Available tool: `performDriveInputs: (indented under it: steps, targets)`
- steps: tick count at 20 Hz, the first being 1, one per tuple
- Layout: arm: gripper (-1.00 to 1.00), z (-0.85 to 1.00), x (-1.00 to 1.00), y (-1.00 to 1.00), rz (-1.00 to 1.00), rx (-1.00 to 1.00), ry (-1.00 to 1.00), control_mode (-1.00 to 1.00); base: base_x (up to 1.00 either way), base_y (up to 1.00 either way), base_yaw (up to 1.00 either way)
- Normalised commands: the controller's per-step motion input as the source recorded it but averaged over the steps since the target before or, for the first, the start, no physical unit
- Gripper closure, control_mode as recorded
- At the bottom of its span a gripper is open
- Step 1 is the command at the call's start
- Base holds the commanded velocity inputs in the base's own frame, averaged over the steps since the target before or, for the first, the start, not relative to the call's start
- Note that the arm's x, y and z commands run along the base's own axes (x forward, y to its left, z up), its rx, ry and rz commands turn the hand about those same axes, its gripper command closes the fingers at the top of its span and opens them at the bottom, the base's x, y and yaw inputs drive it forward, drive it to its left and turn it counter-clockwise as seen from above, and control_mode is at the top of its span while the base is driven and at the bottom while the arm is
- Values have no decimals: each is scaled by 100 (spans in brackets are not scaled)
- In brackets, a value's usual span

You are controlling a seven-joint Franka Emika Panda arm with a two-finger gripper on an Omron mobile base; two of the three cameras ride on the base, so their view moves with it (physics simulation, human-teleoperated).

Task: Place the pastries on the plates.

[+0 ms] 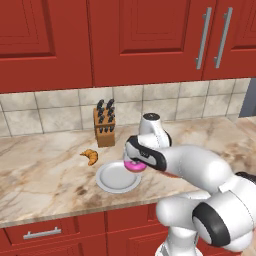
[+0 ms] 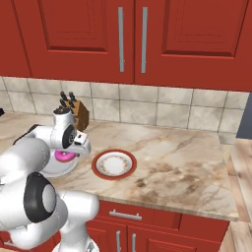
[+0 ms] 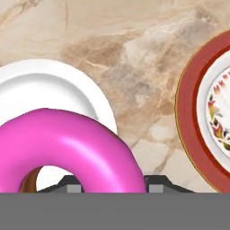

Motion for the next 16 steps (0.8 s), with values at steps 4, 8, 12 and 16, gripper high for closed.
performDriveInputs:
  steps: [4, 8, 12, 16]
  targets:
    - [100, 0, 0, -63, -13, 0, 3, -100, 0, 0, 0]
    - [100, 0, 11, -60, -12, 0, 5, -100, 0, 0, 0]
    - [100, 0, 22, -56, -11, 0, 7, -100, 0, 0, 0]
    - [100, 0, 31, -48, -10, 0, 5, -100, 0, 0, 0]
